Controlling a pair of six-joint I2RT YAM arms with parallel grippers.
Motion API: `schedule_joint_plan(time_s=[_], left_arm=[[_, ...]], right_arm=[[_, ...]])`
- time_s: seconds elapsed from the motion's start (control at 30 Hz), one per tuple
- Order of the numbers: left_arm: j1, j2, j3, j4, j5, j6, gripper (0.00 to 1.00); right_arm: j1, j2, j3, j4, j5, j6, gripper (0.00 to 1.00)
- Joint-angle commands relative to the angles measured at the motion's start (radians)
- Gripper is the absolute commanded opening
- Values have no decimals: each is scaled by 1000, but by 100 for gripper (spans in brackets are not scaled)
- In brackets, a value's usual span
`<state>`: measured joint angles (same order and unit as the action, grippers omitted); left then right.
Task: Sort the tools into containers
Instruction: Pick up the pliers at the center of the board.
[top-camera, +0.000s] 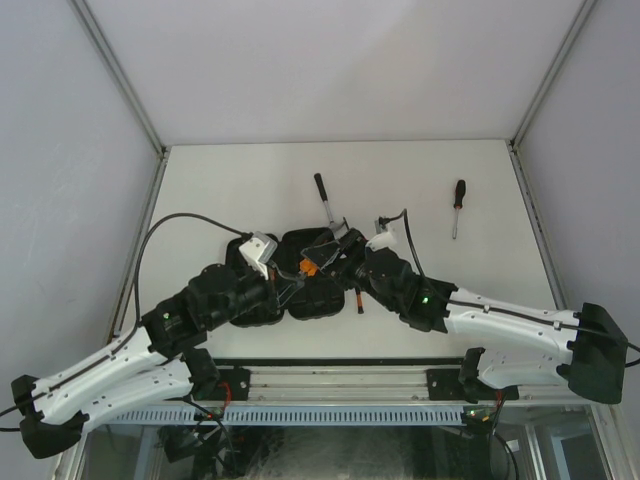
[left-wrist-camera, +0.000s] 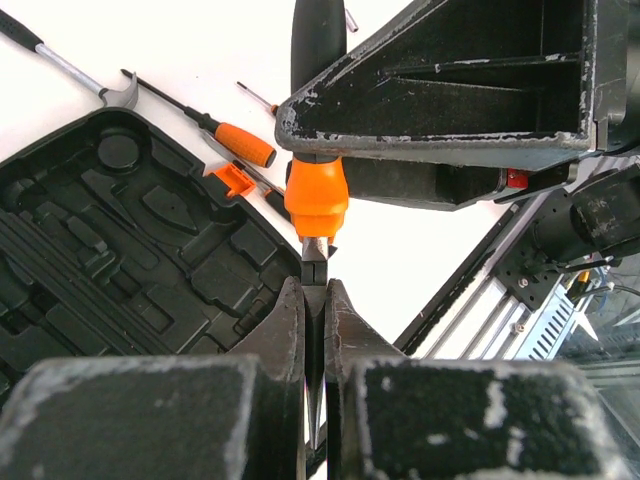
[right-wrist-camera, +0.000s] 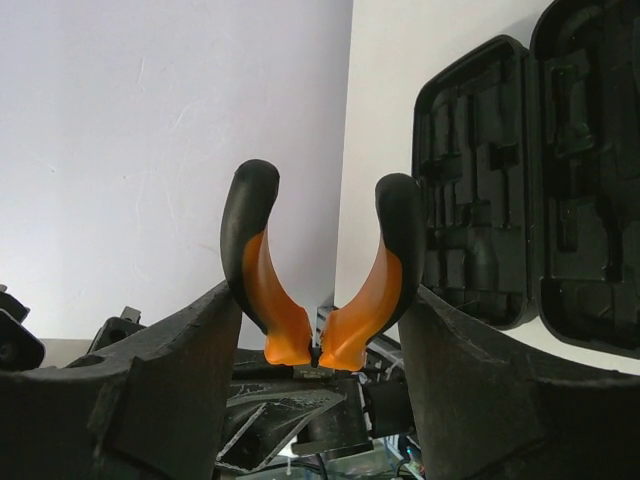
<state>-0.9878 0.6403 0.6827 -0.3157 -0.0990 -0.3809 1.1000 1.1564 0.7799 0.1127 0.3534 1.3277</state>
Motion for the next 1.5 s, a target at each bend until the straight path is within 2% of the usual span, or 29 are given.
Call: schedule_joint_plan(time_s=[0.0,0.17,0.27,0.47,0.63,0.93,1.1,1.17,1.27,1.37,1.47], left_arm=[[-2,0,-12,69,11,8,0],[-2,9,-3,55,-55,-19,0],[-2,24,7,51,-68,-35,0],[-2,43,12,55,-77,-41,0],[-2,45,14,54,-94,-48,0],[-2,48,12,55,-90,-48,0],[-2,40,10,53,-72,-27,0],[-1,33,5,53,-65,-18,5],[-2,12,-1,49,-77,-16,27],[-2,-10,-8,45,-92,-19,44],[-1,-29,-14,36,-105,-25,50]], right_arm=[[0,3,43,52,-43,31,61],[10,6,43,42,-16,57,71],[18,13,43,42,-1,79,72],[35,29,44,46,27,113,59],[38,42,44,59,17,126,54],[38,63,44,64,11,135,39],[32,73,44,74,-9,130,26],[29,70,43,73,-13,124,18],[25,56,44,56,-8,105,10],[19,34,29,46,15,90,2],[7,15,20,21,32,65,0]])
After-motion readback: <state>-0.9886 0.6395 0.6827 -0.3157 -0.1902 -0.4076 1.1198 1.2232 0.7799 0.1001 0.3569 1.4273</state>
